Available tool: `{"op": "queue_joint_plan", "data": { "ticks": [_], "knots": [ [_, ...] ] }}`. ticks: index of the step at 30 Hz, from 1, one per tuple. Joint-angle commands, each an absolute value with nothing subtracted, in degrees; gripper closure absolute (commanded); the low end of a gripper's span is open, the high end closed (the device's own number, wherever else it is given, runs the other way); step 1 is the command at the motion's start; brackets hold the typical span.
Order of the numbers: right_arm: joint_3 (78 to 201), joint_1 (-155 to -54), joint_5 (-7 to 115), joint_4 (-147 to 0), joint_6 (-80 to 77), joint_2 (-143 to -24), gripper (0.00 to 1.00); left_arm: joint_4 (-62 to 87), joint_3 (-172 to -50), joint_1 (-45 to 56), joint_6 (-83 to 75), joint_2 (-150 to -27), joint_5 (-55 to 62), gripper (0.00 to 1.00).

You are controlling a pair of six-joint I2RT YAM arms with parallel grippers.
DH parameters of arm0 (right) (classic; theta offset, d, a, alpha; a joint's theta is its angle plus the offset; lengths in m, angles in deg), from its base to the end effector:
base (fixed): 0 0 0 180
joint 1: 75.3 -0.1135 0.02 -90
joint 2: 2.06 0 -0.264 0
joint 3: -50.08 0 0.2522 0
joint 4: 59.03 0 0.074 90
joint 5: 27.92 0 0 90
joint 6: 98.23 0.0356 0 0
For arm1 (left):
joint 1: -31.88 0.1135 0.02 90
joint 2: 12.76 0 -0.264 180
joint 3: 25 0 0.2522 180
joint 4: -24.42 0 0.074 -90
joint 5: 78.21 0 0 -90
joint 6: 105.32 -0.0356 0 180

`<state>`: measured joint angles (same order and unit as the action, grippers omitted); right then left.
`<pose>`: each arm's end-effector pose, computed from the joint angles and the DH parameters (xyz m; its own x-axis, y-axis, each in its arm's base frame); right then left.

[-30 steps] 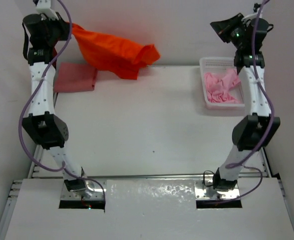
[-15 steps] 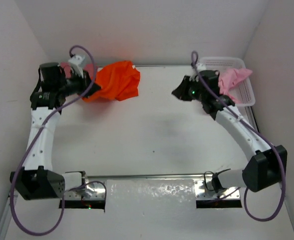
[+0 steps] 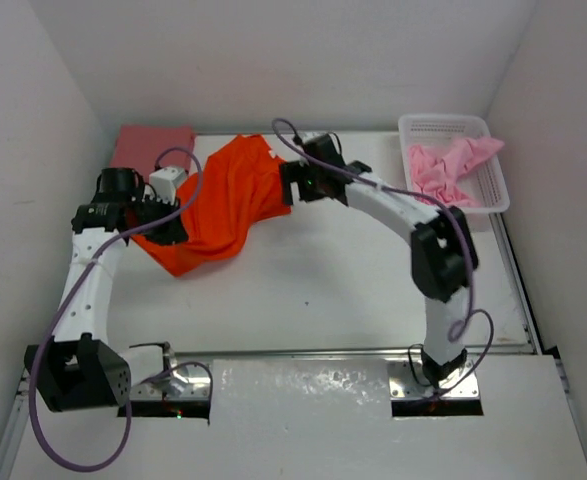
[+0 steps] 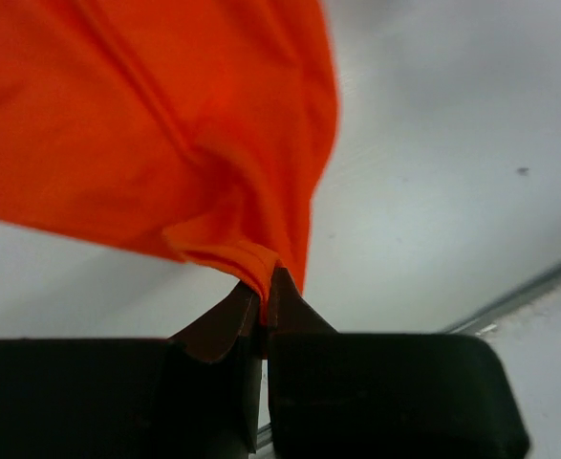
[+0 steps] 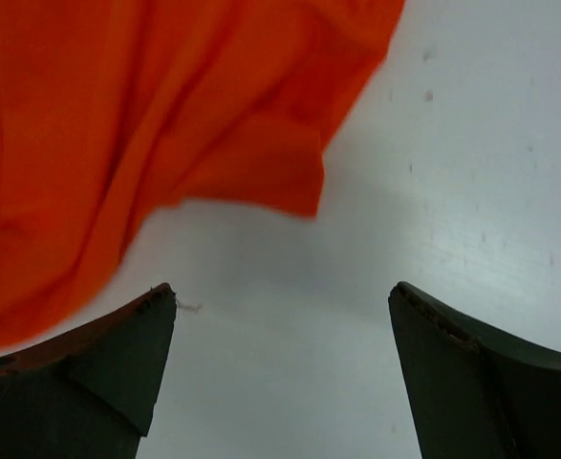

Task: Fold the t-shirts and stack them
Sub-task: Flatten out the tshirt

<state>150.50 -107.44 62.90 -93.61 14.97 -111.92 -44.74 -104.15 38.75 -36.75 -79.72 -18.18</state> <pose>0.3705 0.2322 0.2443 -0.7470 -0.0041 -0.6649 -0.2491 0.9289 0.2741 0.2209 0.0087 0.3218 -0.7139 0.2328 -0.6604 0.4593 0.8676 -0.1907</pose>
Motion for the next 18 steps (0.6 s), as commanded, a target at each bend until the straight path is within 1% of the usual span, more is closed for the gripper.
{"op": "queue_joint_plan", "data": {
  "ticks": [1, 2, 4, 7, 9, 13, 16, 18],
  "knots": [
    [168.2, -107.2, 63.0, -102.3, 12.0, -128.1, 0.13, -36.3, -99.0, 39.4, -31.3, -78.7, -4.9, 1.00],
    [176.3, -107.2, 62.4, -103.9, 13.5, -131.6, 0.13, -35.7, -98.3, 39.4, -31.1, -78.6, -4.8, 1.00],
    [180.9, -107.4, 60.0, -105.2, 15.1, -136.6, 0.15, -35.0, -97.4, 39.3, -30.6, -78.6, -5.7, 1.00],
    [179.3, -107.5, 59.5, -100.8, 17.3, -139.2, 0.15, -34.2, -97.4, 39.3, -30.3, -79.0, -6.1, 1.00],
    [177.3, -107.5, 58.9, -99.3, 18.1, -139.9, 0.16, -34.0, -97.6, 39.3, -30.1, -79.5, -6.0, 1.00],
    [177.2, -107.5, 57.8, -97.3, 19.1, -142.6, 0.19, -32.8, -97.6, 39.3, -29.7, -80.4, -5.8, 1.00],
    [177.3, -107.5, 56.7, -95.2, 19.9, -144.8, 0.27, -32.7, -97.6, 39.2, -29.6, -80.6, -6.0, 1.00],
    [176.9, -107.5, 55.7, -94.2, 21.5, -145.7, 0.34, -32.8, -97.6, 39.3, -29.8, -80.4, -5.7, 1.00]
  ]
}}
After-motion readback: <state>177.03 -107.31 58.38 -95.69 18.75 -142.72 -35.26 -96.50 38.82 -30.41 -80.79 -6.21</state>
